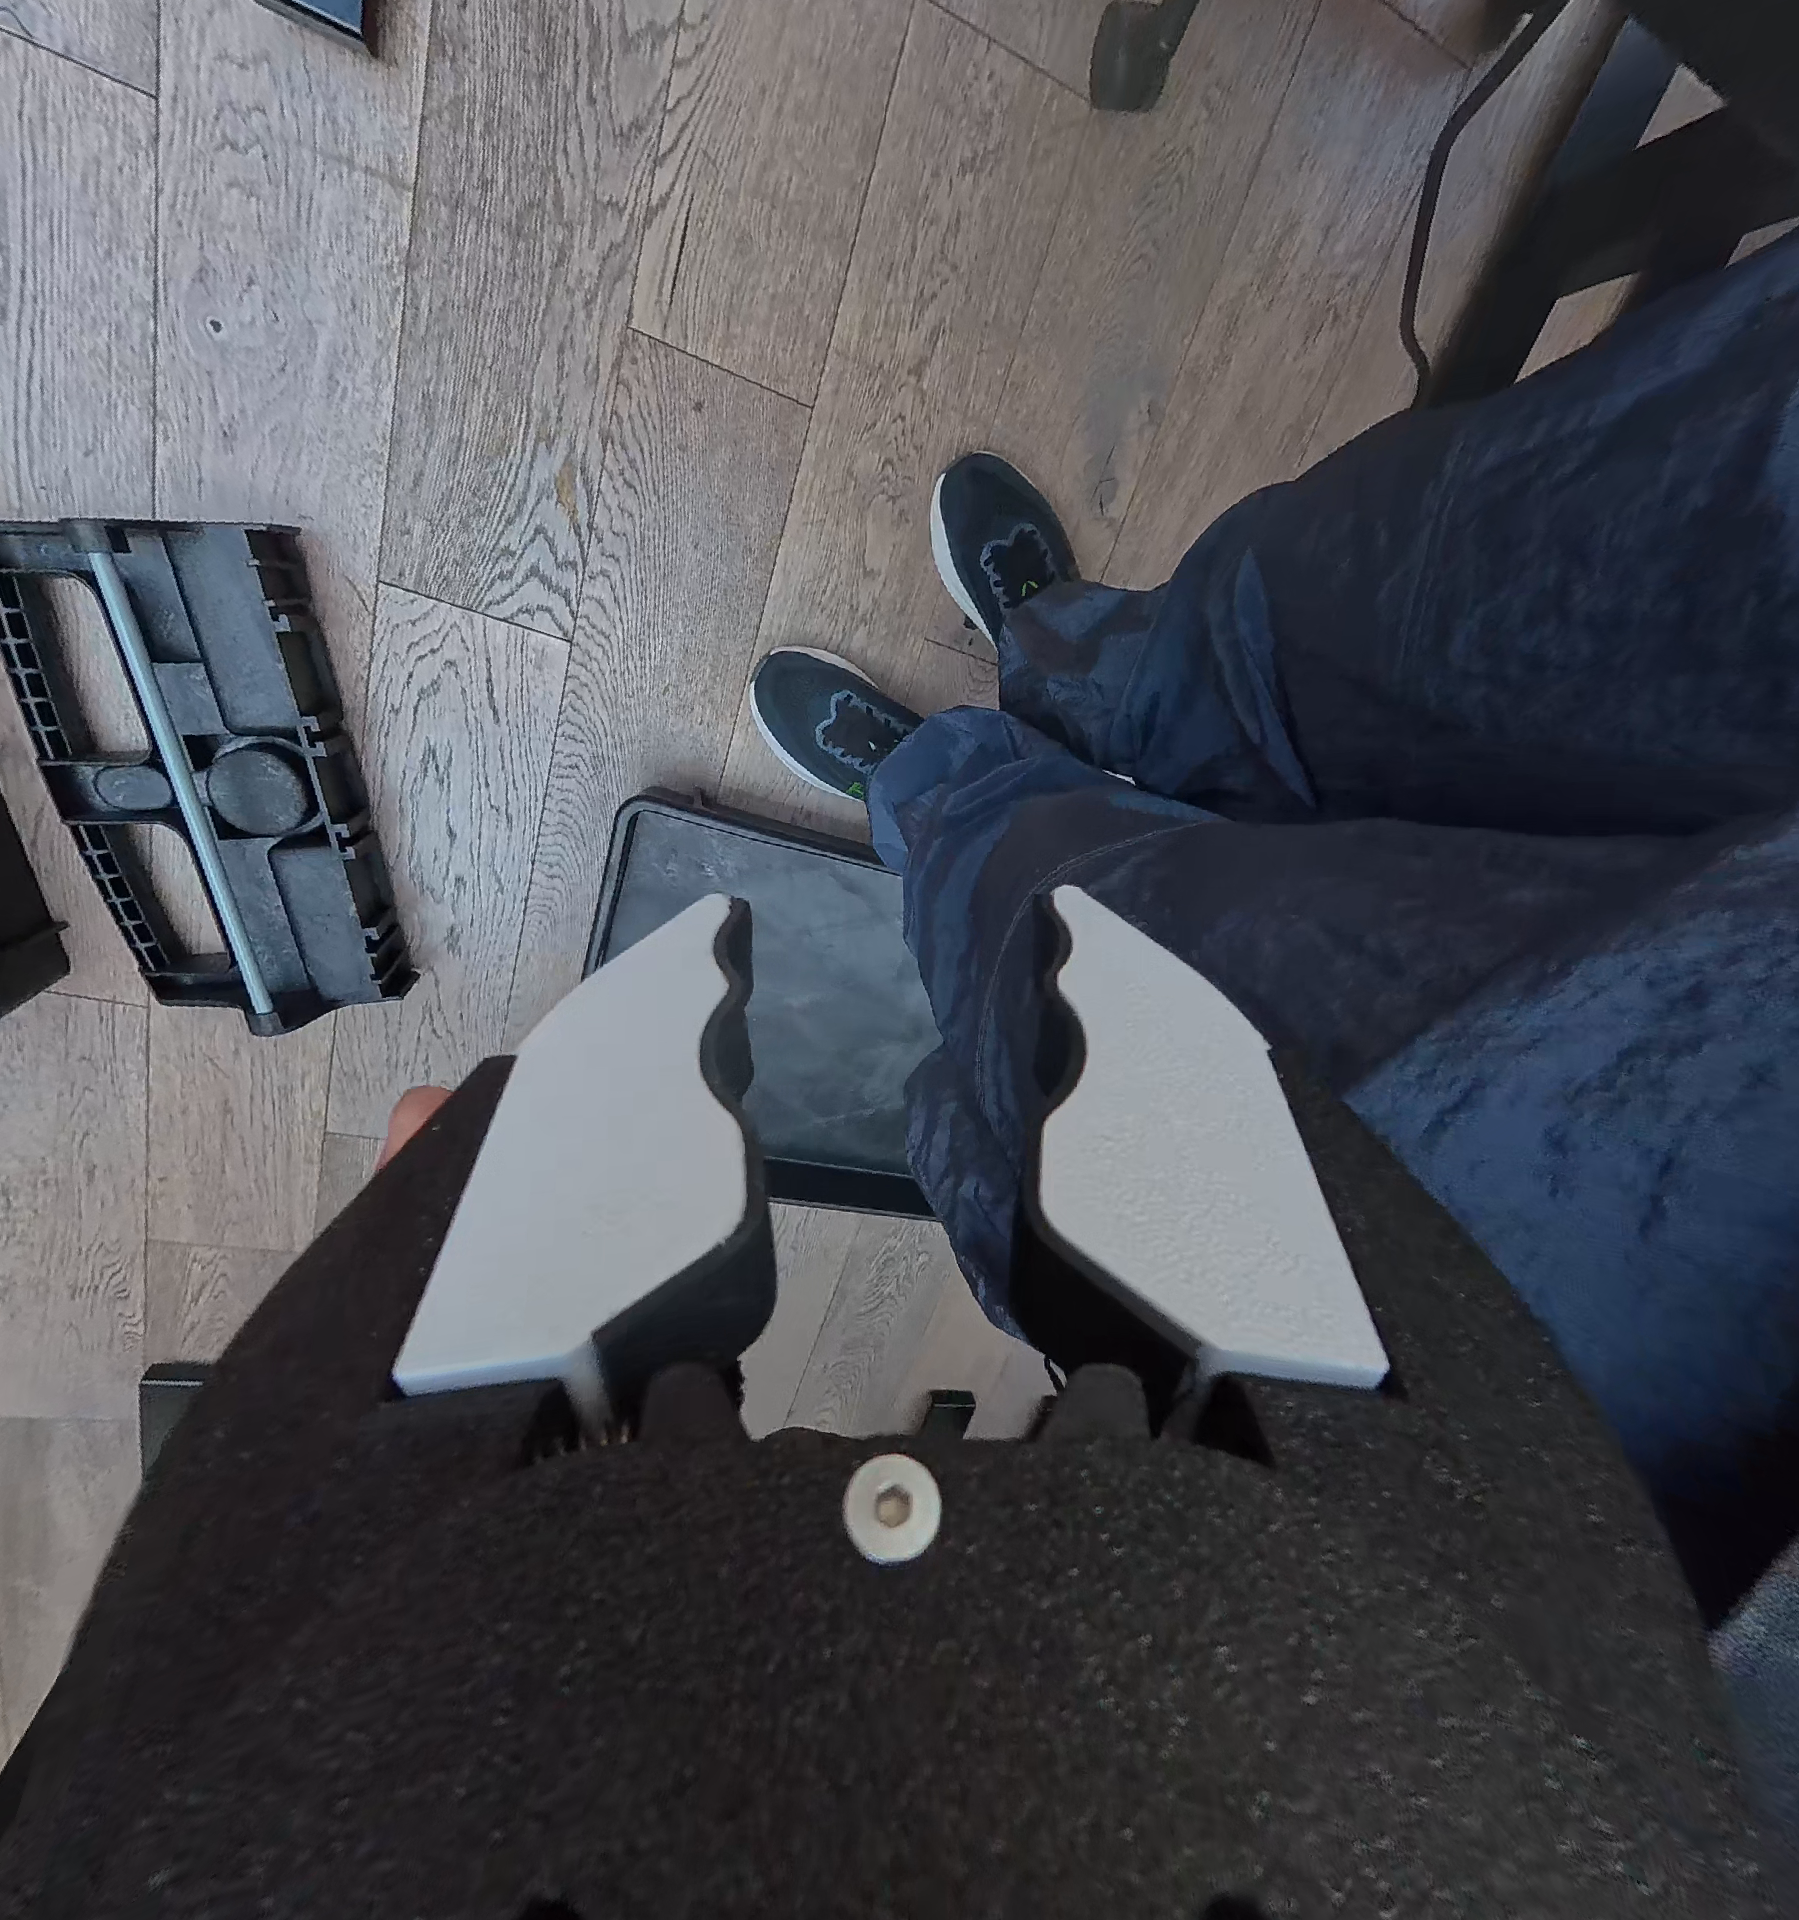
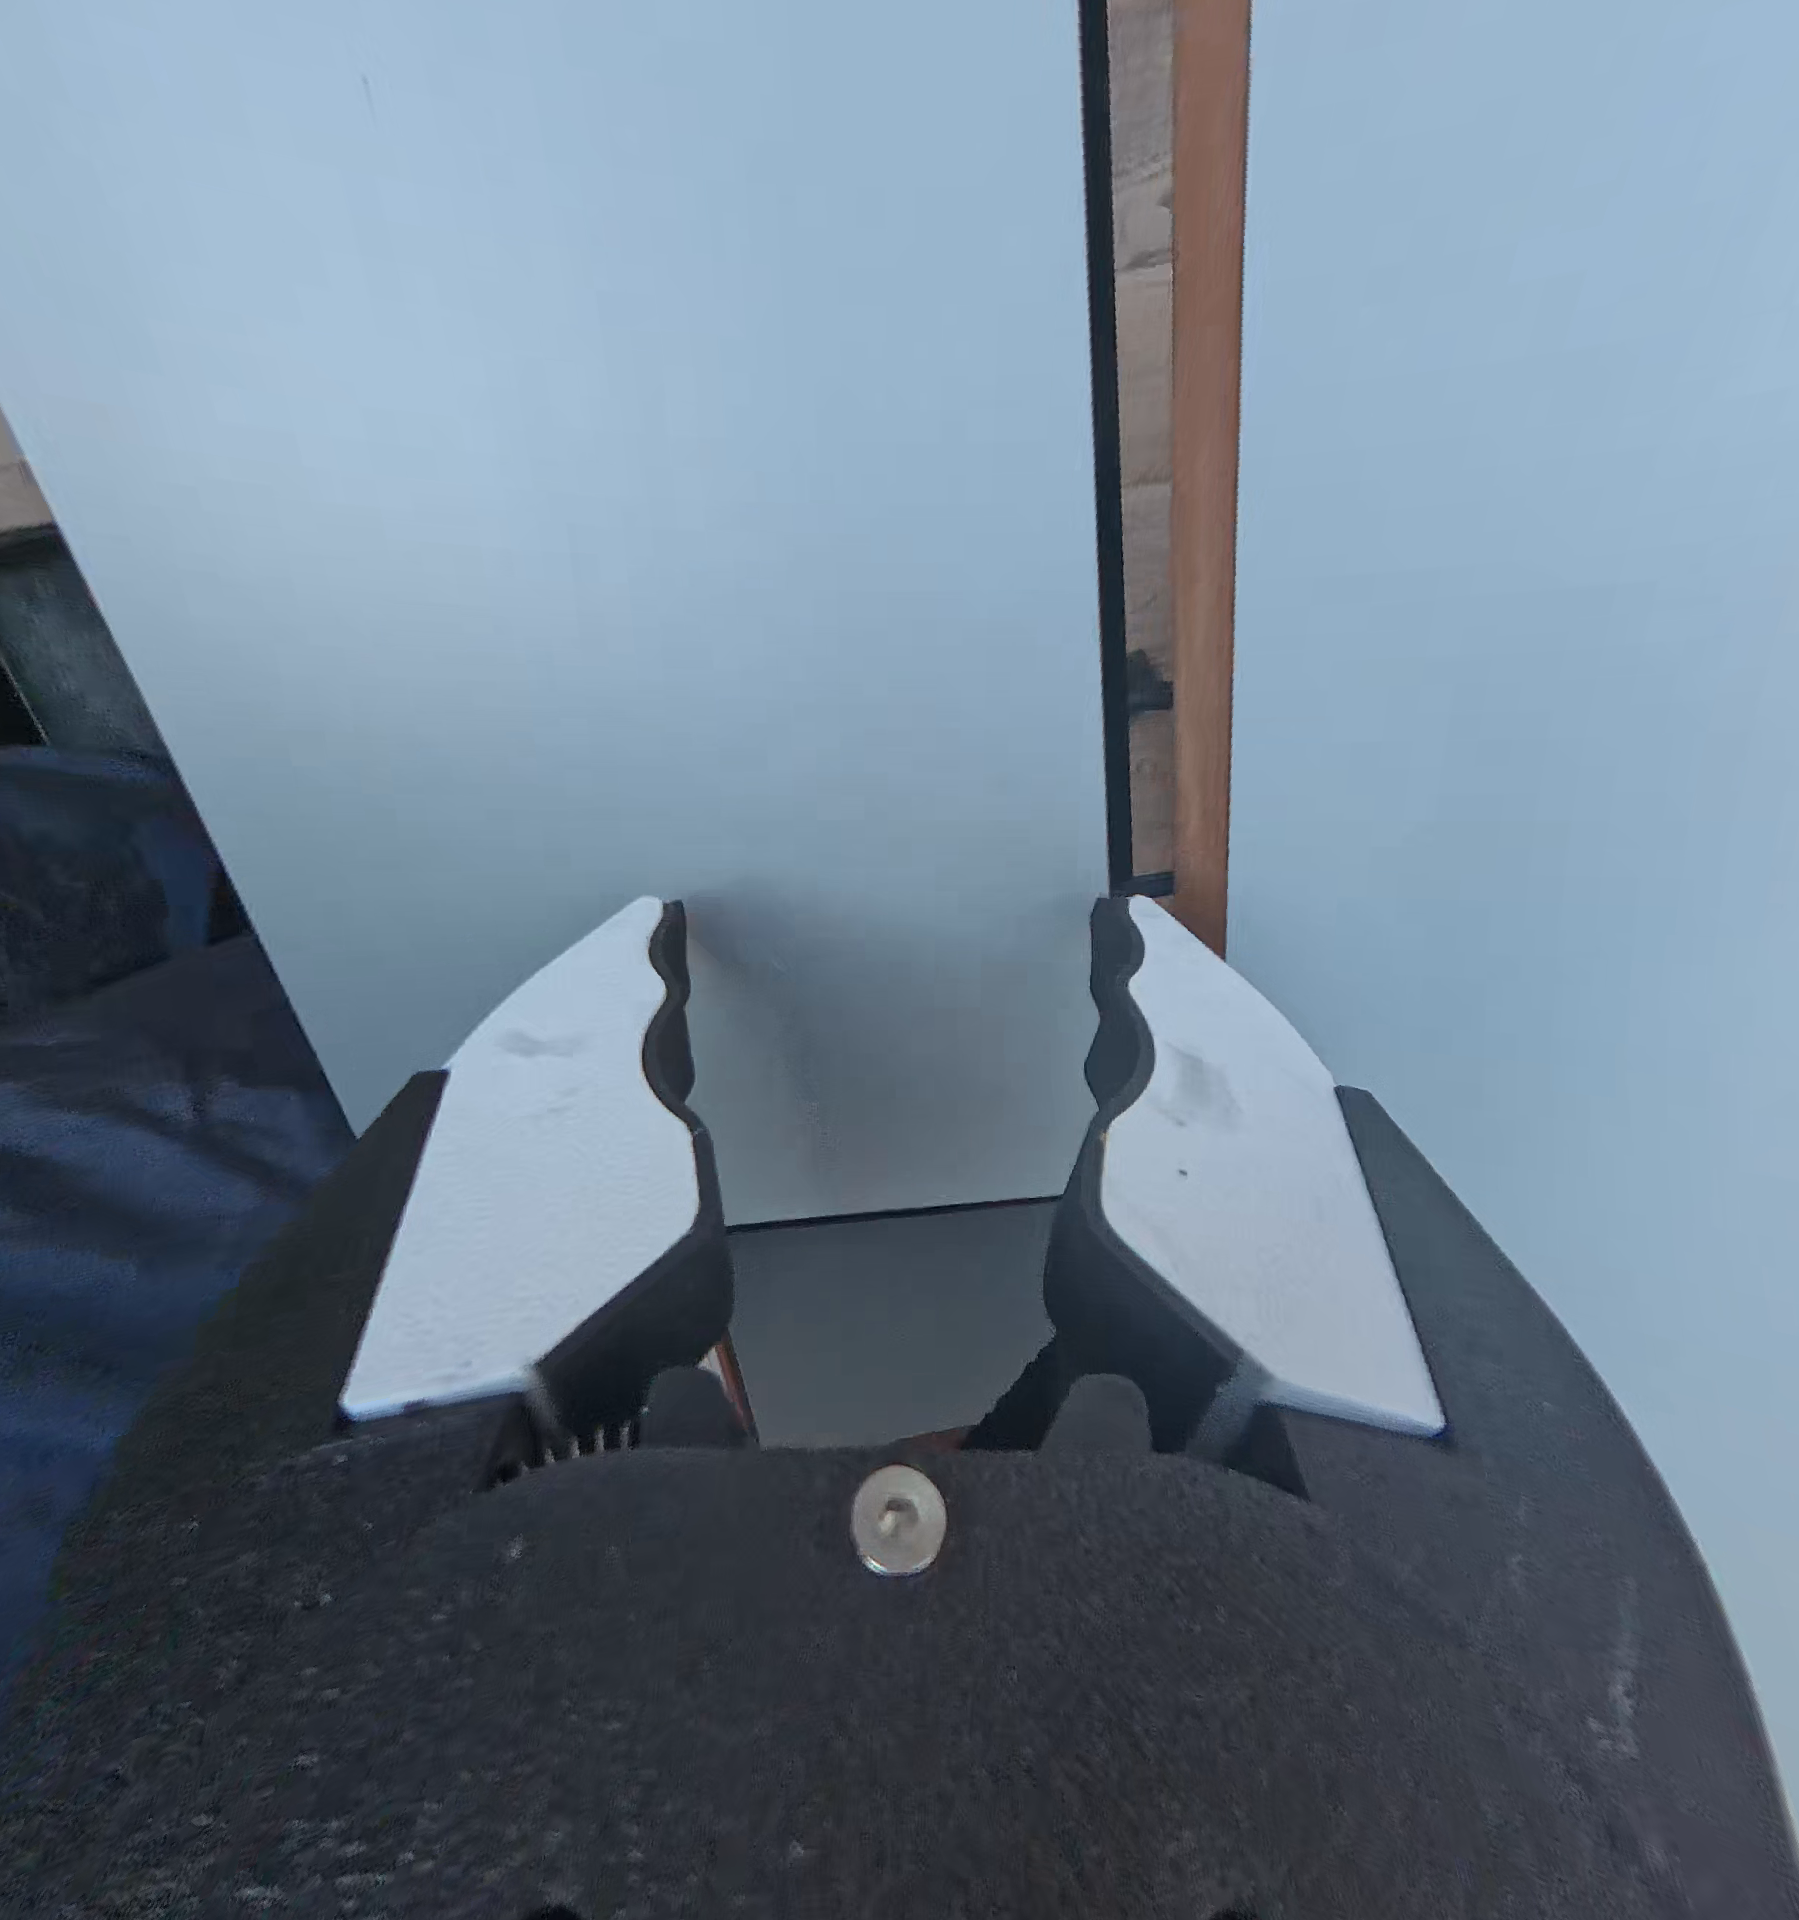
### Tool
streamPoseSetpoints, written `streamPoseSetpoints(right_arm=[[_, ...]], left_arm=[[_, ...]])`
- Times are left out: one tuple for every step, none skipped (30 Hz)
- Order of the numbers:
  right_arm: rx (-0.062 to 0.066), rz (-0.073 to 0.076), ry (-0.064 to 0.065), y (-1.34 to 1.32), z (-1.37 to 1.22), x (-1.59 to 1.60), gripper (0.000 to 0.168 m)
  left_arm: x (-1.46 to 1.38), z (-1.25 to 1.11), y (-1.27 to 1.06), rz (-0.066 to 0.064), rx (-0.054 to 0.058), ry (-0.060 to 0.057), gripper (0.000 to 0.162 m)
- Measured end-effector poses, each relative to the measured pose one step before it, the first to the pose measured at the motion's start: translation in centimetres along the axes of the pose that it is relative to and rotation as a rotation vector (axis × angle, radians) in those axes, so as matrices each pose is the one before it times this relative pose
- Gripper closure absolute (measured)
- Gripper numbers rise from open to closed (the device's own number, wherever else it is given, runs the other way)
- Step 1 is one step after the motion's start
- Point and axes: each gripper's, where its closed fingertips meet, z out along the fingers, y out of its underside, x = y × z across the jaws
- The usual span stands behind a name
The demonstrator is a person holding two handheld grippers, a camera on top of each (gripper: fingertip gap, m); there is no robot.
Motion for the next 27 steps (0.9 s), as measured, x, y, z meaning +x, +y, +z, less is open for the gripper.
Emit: streamPoseSetpoints(right_arm=[[0.0482,0.0069,-0.0054,-0.982,-0.487,-0.398,0.097],[0.0465,0.0029,-0.0084,-1.019,-0.585,-0.493,0.101],[0.0189,-0.0103,-0.004,-0.641,-0.342,-0.459,0.101],[0.0012,-0.0215,-0.0071,-0.273,-0.018,-0.499,0.101],[-0.0121,-0.0232,-0.0069,0.122,0.341,-0.455,0.101],[-0.0314,-0.0234,-0.0056,0.591,0.66,-0.357,0.101],[-0.0449,-0.0237,0.0019,0.829,0.69,-0.195,0.099],[-0.0146,-0.0203,0.0125,0.235,0.24,-0.043,0.097],[0.0243,-0.0063,-0.0015,-0.523,-0.287,-0.223,0.1],[0.0278,0.0061,-0.0093,-0.645,-0.409,-0.295,0.102],[0.016,-0.0033,-0.0079,-0.366,-0.184,-0.282,0.105],[-0.0169,-0.0173,-0.0038,0.279,0.233,-0.213,0.105],[-0.0438,-0.0193,0.0016,0.777,0.526,-0.105,0.102],[-0.006,-0.0201,0.0232,0.178,0.233,0.165,0.101],[0.0089,-0.0148,0.002,-0.217,-0.163,-0.125,0.103],[0.0058,0.0034,-0.0071,-0.285,-0.274,-0.237,0.102],[0.0169,0.0034,-0.0083,-0.443,-0.387,-0.242,0.102],[0.0155,-0.0032,0.007,-0.369,-0.386,-0.015,0.103],[0.0098,-0.0032,0.0097,-0.193,-0.245,0.11,0.103],[0.0025,0.0054,0.007,0.051,-0.055,0.173,0.103],[-0.0093,0.0135,0.0022,0.409,0.192,0.21,0.104],[-0.0249,0.0145,-0.0032,0.803,0.402,0.182,0.103],[-0.0372,0.0102,-0.003,1.071,0.506,0.192,0.102],[-0.012,0.005,0.0076,0.598,0.196,0.295,0.099],[0.0148,0.0044,0.0082,-0.02,-0.321,0.277,0.104],[0.0162,0.01,0.0043,-0.149,-0.384,0.169,0.104],[0.0163,0.0026,-0.0055,-0.022,-0.242,-0.063,0.107]], left_arm=[[-0.039,-0.232,-0.156,0.0059,0.0071,-0.0063,0.109],[-0.023,-0.241,-0.175,-0.0042,0.0128,-0.0038,0.109],[0.008,-0.14,-0.099,-0.0153,0.0122,0.0025,0.109],[0.021,-0.023,0.094,-0.019,0.005,0.0046,0.109],[-0.023,0.077,0.289,-0.0138,-0.0042,0.0024,0.109],[-0.037,0.131,0.406,-0.006,-0.01,-0.0008,0.109],[-0.048,0.105,0.426,0.0001,-0.0112,-0.0024,0.109],[-0.059,0.028,0.353,0.0034,-0.0083,-0.0043,0.109],[-0.101,-0.085,0.205,0.0016,0.0004,-0.0062,0.109],[-0.071,-0.125,0.073,-0.0076,0.0099,-0.0031,0.109],[-0.049,-0.066,0.085,-0.0177,0.0107,0.0019,0.109],[-0.027,0.054,0.184,-0.0218,0.0049,0.0042,0.109],[-0.032,0.163,0.328,-0.018,-0.0044,0.0043,0.109],[-0.045,0.19,0.389,-0.0081,-0.012,0.0011,0.109],[-0.058,0.113,0.302,0.0013,-0.011,-0.0034,0.109],[-0.007,-0.005,0.063,0.0034,0.0004,-0.0028,0.109],[0.067,-0.071,-0.134,-0.0001,0.0106,0.0016,0.109],[0.069,-0.036,-0.139,-0.0024,0.0085,0.0028,0.109],[0.043,0.03,-0.045,-0.001,0.0017,0.0015,0.109],[0.024,0.095,0.009,0.0008,-0.0023,0.0008,0.109],[0.04,0.089,-0.021,0.0007,-0.0025,0.0018,0.109],[0.071,0.083,-0.071,0.0013,-0.0002,0.0028,0.109],[0.083,0.038,-0.127,0.0044,0.0016,0.0022,0.109],[0.057,0.002,-0.136,0.0084,0.0013,0.0007,0.109],[0.004,-0.05,-0.151,0.0101,0.0013,-0.0017,0.109],[-0.053,-0.077,-0.163,0.0075,0.0042,-0.0034,0.109],[-0.023,-0.037,-0.174,-0.0003,0.007,0.0006,0.109]])
